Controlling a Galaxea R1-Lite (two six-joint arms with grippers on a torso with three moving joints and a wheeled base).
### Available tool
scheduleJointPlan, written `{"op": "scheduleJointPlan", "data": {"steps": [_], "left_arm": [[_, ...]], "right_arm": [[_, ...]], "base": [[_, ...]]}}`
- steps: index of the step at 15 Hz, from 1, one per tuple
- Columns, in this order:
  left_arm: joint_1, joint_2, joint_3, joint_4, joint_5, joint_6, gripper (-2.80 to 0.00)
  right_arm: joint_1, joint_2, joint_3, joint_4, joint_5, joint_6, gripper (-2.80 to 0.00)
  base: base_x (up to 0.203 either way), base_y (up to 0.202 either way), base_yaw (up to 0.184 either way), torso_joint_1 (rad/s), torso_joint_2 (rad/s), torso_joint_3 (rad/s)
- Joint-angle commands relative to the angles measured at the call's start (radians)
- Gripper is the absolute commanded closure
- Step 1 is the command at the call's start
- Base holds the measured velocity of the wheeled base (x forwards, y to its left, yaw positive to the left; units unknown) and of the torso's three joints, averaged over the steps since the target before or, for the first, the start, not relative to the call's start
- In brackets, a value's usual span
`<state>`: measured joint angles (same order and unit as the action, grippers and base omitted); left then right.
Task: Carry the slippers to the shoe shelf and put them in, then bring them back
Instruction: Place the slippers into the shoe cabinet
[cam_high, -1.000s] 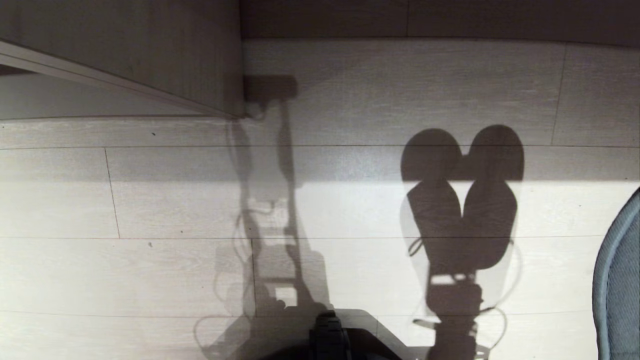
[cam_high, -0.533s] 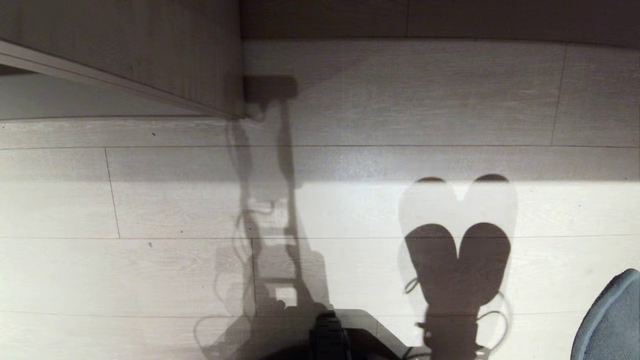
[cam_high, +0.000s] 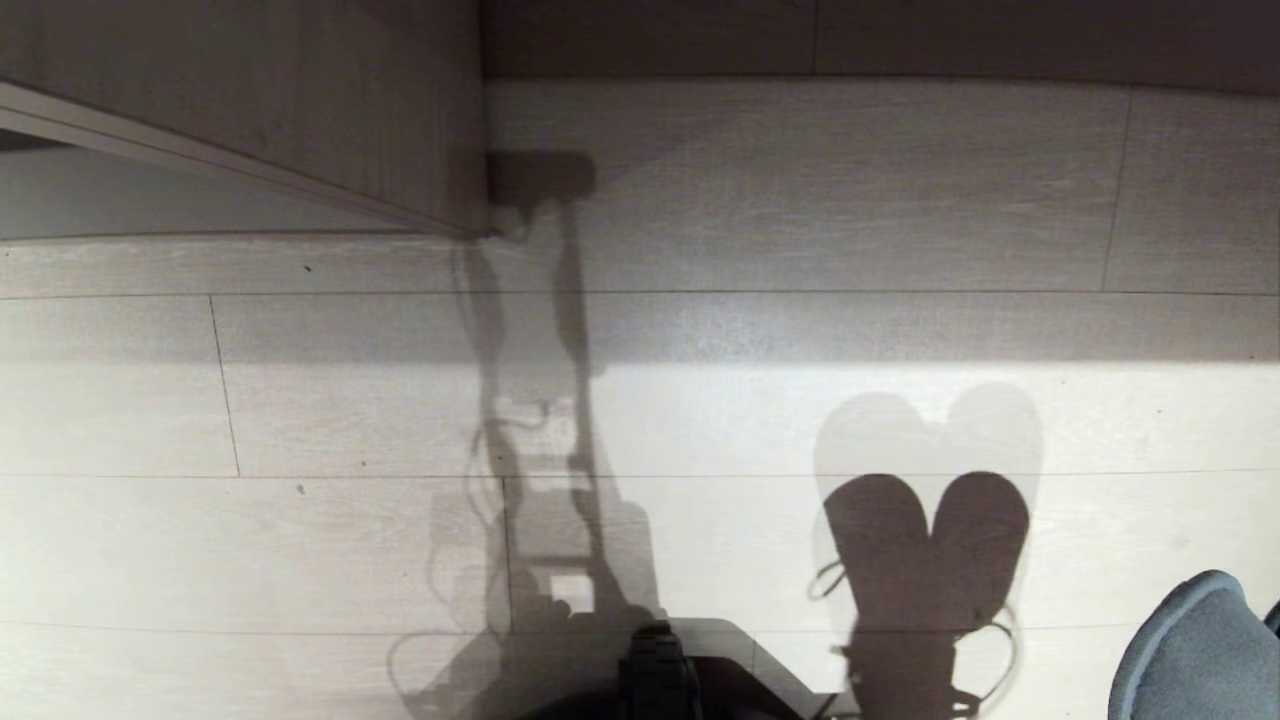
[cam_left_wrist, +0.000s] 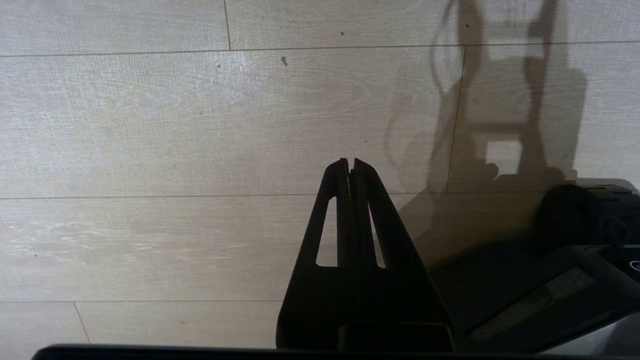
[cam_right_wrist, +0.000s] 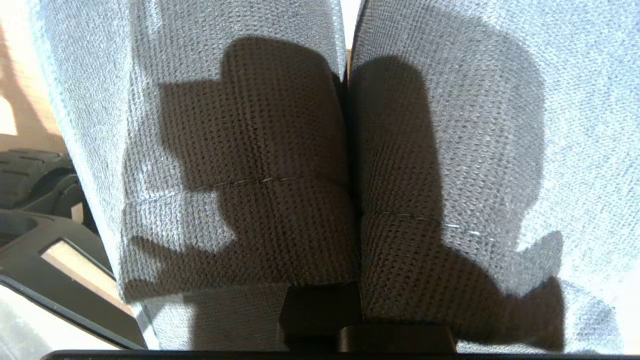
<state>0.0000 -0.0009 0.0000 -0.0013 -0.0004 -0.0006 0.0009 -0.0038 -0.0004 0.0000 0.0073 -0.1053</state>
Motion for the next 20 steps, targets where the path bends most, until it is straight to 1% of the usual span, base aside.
{"op": "scheduleJointPlan", "data": {"steps": [1, 5, 20], "left_arm": [[0.0, 0.0, 0.0, 0.0, 0.0, 0.0, 0.0], [0.0, 0.001, 0.0, 0.0, 0.0, -0.004, 0.0], [0.0, 0.001, 0.0, 0.0, 0.0, -0.004, 0.0]], "right_arm": [[0.0, 0.002, 0.0, 0.0, 0.0, 0.0, 0.0], [0.001, 0.002, 0.0, 0.002, 0.0, 0.015, 0.0], [0.001, 0.002, 0.0, 0.002, 0.0, 0.016, 0.0]], "base": [[0.0, 0.0, 0.0, 0.0, 0.0, 0.0], [0.0, 0.0, 0.0, 0.001, 0.0, 0.036], [0.0, 0.0, 0.0, 0.0, 0.0, 0.198]]}}
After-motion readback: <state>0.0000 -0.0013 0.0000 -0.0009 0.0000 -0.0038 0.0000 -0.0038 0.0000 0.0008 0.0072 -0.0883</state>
